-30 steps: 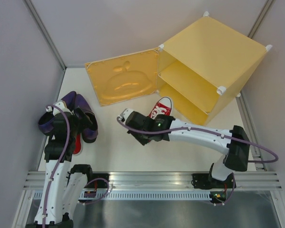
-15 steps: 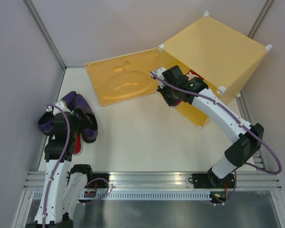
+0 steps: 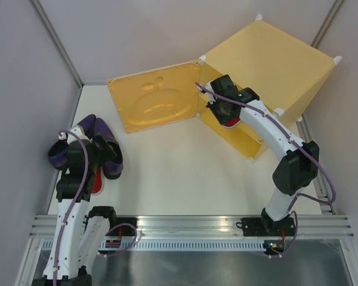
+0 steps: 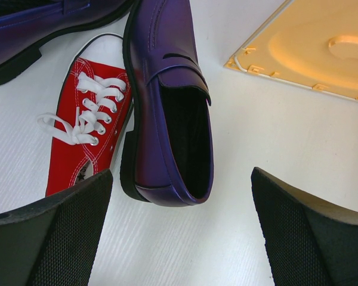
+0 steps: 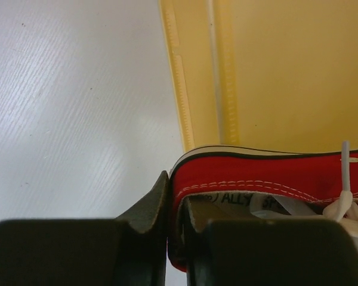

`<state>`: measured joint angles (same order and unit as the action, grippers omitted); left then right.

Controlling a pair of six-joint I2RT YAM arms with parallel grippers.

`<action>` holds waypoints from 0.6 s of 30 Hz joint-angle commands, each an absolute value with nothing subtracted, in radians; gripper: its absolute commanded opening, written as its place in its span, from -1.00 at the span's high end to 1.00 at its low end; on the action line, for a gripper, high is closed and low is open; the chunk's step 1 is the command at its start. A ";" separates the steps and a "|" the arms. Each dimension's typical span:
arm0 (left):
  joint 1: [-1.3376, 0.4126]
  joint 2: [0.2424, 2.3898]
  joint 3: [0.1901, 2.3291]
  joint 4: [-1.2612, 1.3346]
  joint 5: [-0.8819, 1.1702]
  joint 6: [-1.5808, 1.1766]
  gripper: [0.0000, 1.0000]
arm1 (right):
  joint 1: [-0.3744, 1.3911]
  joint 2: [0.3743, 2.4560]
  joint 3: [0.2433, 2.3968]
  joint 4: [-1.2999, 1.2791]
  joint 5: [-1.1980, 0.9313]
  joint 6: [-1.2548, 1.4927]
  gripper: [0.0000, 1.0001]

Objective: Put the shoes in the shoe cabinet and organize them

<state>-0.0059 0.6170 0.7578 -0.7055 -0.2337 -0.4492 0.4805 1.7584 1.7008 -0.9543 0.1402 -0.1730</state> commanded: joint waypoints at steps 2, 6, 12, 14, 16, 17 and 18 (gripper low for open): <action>-0.003 0.621 0.764 -0.693 -0.227 -0.465 -1.00 | 0.471 1.724 1.733 -0.907 0.270 -0.201 0.64; -0.002 0.620 0.764 -0.695 -0.227 -0.466 -0.99 | 0.468 1.712 1.723 -0.902 0.304 -0.186 0.43; -0.003 0.620 0.762 -0.695 -0.225 -0.465 -1.00 | 0.469 1.681 1.710 -0.899 0.330 -0.124 0.22; -0.003 0.621 0.762 -0.695 -0.224 -0.466 -1.00 | 0.469 1.649 1.692 -0.882 0.327 -0.088 0.10; -0.002 0.620 0.762 -0.695 -0.224 -0.466 -0.99 | 0.477 1.611 1.663 -0.847 0.354 -0.049 0.00; -0.003 0.620 0.762 -0.693 -0.224 -0.466 -1.00 | 0.479 1.594 1.652 -0.818 0.363 -0.035 -0.05; -0.003 0.618 0.762 -0.693 -0.224 -0.466 -1.00 | 0.482 1.580 1.641 -0.802 0.371 -0.026 -0.14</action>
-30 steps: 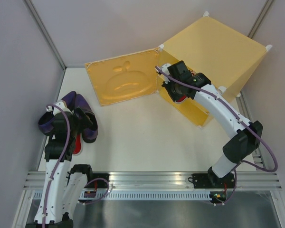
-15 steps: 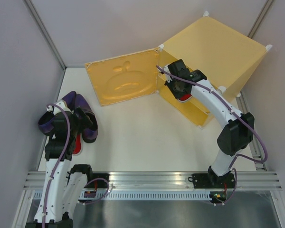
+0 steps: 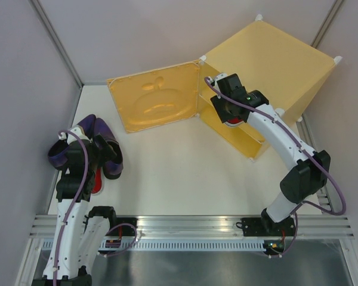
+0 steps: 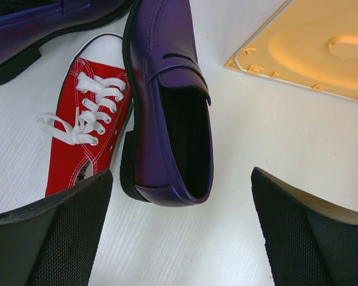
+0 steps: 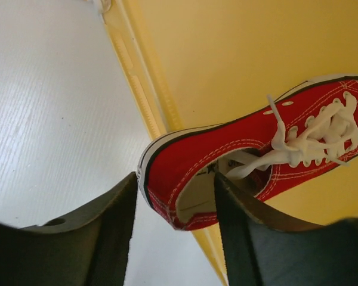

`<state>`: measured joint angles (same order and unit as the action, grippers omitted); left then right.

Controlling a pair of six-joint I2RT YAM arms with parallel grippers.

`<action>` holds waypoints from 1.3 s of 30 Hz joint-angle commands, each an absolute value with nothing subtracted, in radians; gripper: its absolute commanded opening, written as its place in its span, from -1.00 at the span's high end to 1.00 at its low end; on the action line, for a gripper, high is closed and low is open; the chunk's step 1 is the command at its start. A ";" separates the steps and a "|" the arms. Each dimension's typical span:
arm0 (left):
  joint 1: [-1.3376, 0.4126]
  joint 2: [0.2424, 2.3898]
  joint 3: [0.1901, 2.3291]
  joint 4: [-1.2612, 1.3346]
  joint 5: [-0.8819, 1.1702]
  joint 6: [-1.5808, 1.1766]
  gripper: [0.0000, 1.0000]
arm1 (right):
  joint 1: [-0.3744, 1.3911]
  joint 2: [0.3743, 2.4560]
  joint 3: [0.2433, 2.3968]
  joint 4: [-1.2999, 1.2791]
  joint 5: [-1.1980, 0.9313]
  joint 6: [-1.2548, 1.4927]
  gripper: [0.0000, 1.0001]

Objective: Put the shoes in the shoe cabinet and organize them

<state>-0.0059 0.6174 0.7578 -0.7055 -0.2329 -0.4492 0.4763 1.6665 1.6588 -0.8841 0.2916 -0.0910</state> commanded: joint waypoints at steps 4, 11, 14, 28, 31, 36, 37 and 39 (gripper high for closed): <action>-0.002 0.621 0.762 -0.693 -0.221 -0.465 -1.00 | 0.494 1.507 1.595 -0.746 0.377 -0.006 -0.35; -0.002 0.620 0.761 -0.693 -0.222 -0.468 -1.00 | 0.600 1.447 1.537 -0.681 0.541 0.090 -0.46; -0.003 0.620 0.762 -0.695 -0.224 -0.466 -1.00 | 0.661 1.413 1.471 -0.605 0.648 0.176 -0.55; -0.003 0.612 0.761 -0.695 -0.221 -0.468 -1.00 | 0.701 1.308 1.194 -0.374 0.805 0.417 -0.57; -0.002 0.611 0.759 -0.693 -0.218 -0.468 -1.00 | 0.719 1.321 1.166 -0.379 0.883 0.517 -0.58; -0.002 0.612 0.761 -0.693 -0.216 -0.468 -1.00 | 0.732 1.368 1.154 -0.400 1.049 0.673 -0.64; -0.003 0.612 0.761 -0.693 -0.215 -0.468 -1.00 | 0.732 1.374 1.155 -0.400 1.060 0.683 -0.64; -0.002 0.612 0.759 -0.695 -0.213 -0.468 -1.00 | 0.733 1.400 1.163 -0.391 1.080 0.709 -0.64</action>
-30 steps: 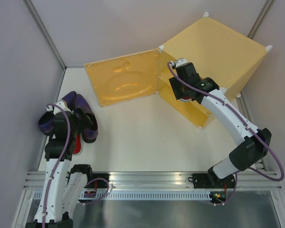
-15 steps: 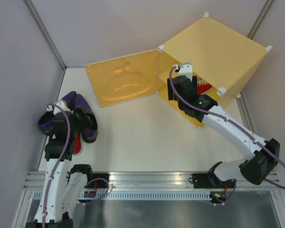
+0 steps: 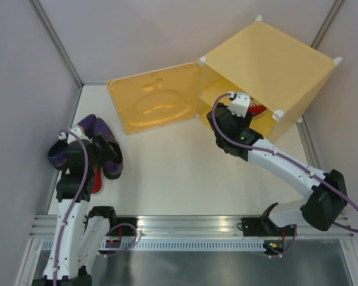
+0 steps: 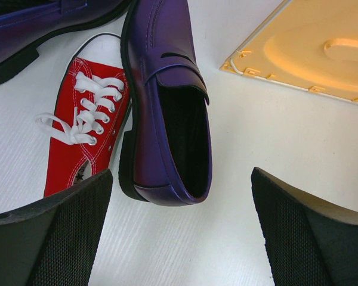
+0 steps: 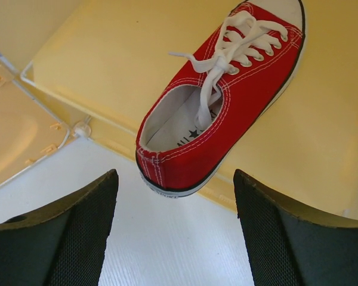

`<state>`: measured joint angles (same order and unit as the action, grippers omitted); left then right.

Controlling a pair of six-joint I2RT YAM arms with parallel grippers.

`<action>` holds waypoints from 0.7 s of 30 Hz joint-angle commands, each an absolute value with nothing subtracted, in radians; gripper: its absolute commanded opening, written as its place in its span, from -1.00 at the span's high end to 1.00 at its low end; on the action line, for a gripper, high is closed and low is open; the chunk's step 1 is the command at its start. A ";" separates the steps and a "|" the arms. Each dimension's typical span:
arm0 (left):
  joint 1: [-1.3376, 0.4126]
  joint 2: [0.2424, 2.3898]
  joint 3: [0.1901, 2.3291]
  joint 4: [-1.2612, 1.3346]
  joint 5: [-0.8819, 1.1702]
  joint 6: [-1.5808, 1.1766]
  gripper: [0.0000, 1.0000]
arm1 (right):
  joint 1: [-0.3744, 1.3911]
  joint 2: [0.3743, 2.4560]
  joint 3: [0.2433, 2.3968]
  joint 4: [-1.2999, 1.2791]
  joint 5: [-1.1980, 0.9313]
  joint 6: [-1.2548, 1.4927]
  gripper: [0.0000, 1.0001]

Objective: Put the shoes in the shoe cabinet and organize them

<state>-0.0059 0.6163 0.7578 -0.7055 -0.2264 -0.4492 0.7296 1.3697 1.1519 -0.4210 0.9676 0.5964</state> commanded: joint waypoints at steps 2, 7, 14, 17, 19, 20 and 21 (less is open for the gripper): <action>-0.003 0.612 0.761 -0.693 -0.213 -0.469 -0.99 | 0.732 1.428 1.175 -0.388 1.089 0.724 -0.64; -0.002 0.614 0.762 -0.695 -0.210 -0.469 -1.00 | 0.732 1.492 1.203 -0.393 1.118 0.768 -0.62; -0.003 0.607 0.759 -0.695 -0.207 -0.469 -1.00 | 0.726 1.545 1.207 -0.396 1.210 0.805 -0.41; -0.002 0.607 0.759 -0.695 -0.206 -0.469 -1.00 | 0.700 1.534 1.198 -0.391 1.204 0.807 -0.02; -0.002 0.607 0.759 -0.695 -0.206 -0.469 -1.00 | 0.677 1.523 1.192 -0.379 1.197 0.796 0.08; -0.003 0.607 0.759 -0.693 -0.206 -0.471 -1.00 | 0.669 1.510 1.181 -0.373 1.187 0.789 0.18; -0.003 0.607 0.759 -0.695 -0.206 -0.469 -1.00 | 0.654 1.503 1.177 -0.364 1.184 0.769 0.22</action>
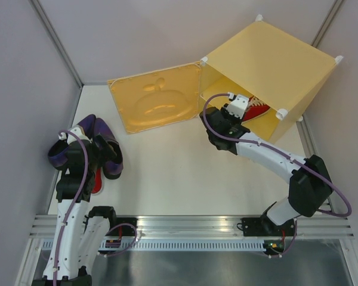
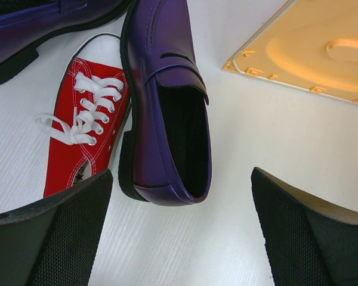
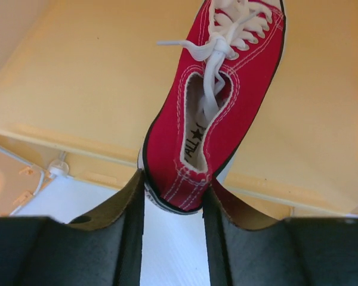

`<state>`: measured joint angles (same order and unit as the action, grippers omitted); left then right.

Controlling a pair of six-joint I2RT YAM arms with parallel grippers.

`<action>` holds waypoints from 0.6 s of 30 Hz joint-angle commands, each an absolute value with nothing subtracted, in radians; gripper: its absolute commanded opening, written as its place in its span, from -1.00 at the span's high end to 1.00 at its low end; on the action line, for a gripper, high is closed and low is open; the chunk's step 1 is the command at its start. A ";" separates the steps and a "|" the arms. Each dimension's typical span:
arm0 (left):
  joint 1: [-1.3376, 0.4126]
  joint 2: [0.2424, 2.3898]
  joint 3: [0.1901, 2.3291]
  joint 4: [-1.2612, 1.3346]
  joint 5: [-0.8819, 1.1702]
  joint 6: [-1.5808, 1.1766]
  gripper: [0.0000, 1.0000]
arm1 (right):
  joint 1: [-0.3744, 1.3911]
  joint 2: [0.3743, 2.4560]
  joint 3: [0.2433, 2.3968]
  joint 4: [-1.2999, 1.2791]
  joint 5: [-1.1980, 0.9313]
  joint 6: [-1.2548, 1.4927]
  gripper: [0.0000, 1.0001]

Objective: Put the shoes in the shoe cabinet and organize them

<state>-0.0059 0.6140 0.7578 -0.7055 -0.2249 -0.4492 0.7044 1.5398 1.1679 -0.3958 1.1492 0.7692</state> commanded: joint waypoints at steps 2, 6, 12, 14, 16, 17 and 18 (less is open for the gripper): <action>-0.003 0.607 0.761 -0.695 -0.206 -0.469 -1.00 | 0.640 1.485 1.158 -0.339 1.178 0.755 0.32; -0.002 0.607 0.759 -0.695 -0.206 -0.469 -1.00 | 0.594 1.459 1.134 -0.304 1.137 0.709 0.50; -0.003 0.609 0.759 -0.695 -0.207 -0.469 -1.00 | 0.571 1.428 1.104 -0.222 1.095 0.583 0.77; -0.002 0.609 0.761 -0.695 -0.209 -0.469 -1.00 | 0.569 1.431 1.104 -0.222 1.088 0.560 0.97; -0.002 0.611 0.759 -0.695 -0.209 -0.469 -1.00 | 0.565 1.431 1.104 -0.236 1.089 0.551 0.99; -0.002 0.611 0.758 -0.693 -0.210 -0.469 -0.99 | 0.563 1.428 1.103 -0.242 1.092 0.543 0.99; -0.003 0.611 0.758 -0.693 -0.210 -0.469 -1.00 | 0.560 1.422 1.098 -0.244 1.095 0.534 0.99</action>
